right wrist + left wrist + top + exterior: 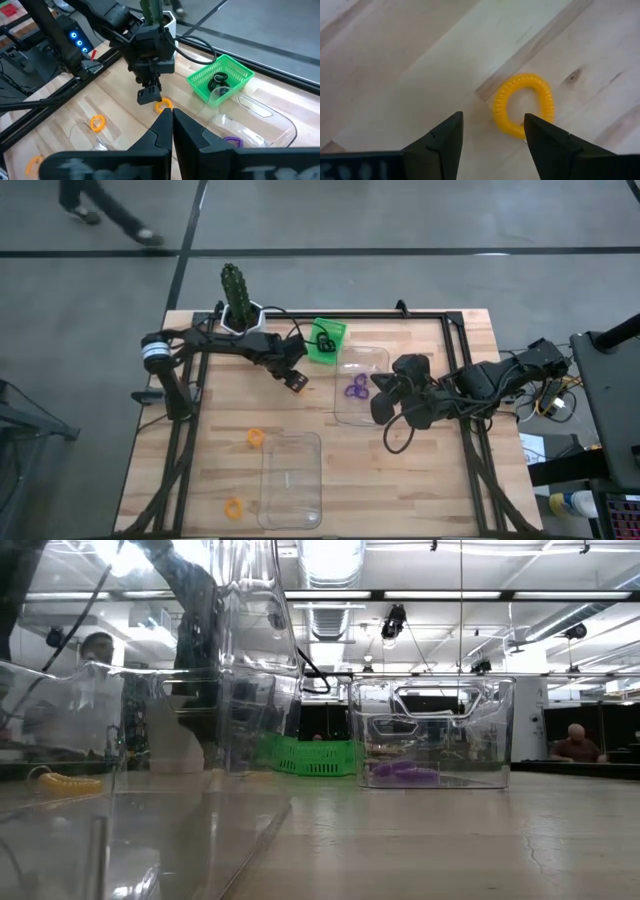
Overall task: Sort spring keychains
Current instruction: Put the top yellow spring keychain into the bottom transparent bin
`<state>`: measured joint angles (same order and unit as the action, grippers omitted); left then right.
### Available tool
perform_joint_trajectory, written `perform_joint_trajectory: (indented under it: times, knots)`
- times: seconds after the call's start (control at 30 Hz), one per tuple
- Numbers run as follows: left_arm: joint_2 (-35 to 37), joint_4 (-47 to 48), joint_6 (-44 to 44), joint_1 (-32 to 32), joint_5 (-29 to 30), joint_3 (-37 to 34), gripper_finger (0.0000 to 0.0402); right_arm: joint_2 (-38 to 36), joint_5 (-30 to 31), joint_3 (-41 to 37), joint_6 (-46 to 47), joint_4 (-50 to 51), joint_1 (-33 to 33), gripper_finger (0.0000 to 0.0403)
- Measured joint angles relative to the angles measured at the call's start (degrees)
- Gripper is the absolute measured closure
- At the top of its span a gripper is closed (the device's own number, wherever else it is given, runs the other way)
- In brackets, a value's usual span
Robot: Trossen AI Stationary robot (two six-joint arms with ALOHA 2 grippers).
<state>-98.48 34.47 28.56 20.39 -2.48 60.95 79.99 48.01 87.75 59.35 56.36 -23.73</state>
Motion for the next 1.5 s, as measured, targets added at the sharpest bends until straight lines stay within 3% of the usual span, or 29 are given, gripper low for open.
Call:
perform_joint_trajectory:
  times: [0.57,0.7,0.97,1.17,1.5]
  knots:
    - [-3.83,-1.46,-0.91,-0.01,0.16,0.17,0.0206,0.0,0.13,-0.22,0.02,0.04,0.0,0.0394]
    - [-4.02,-1.07,-1.46,-0.01,0.85,0.17,0.0249,0.0,0.13,-0.25,0.07,0.04,0.0,0.0394]
    - [-4.07,-0.12,-1.59,-0.02,2.77,0.71,0.0385,0.0,0.15,-0.35,0.07,0.02,0.0,0.0394]
    - [-2.69,0.96,-2.41,-0.12,1.95,2.67,0.0388,0.0,0.15,-0.39,0.09,-0.03,0.0,0.0394]
    - [6.79,8.85,-1.92,-3.46,1.55,5.62,0.0395,0.0,0.13,-0.46,0.22,-0.09,0.0,0.0394]
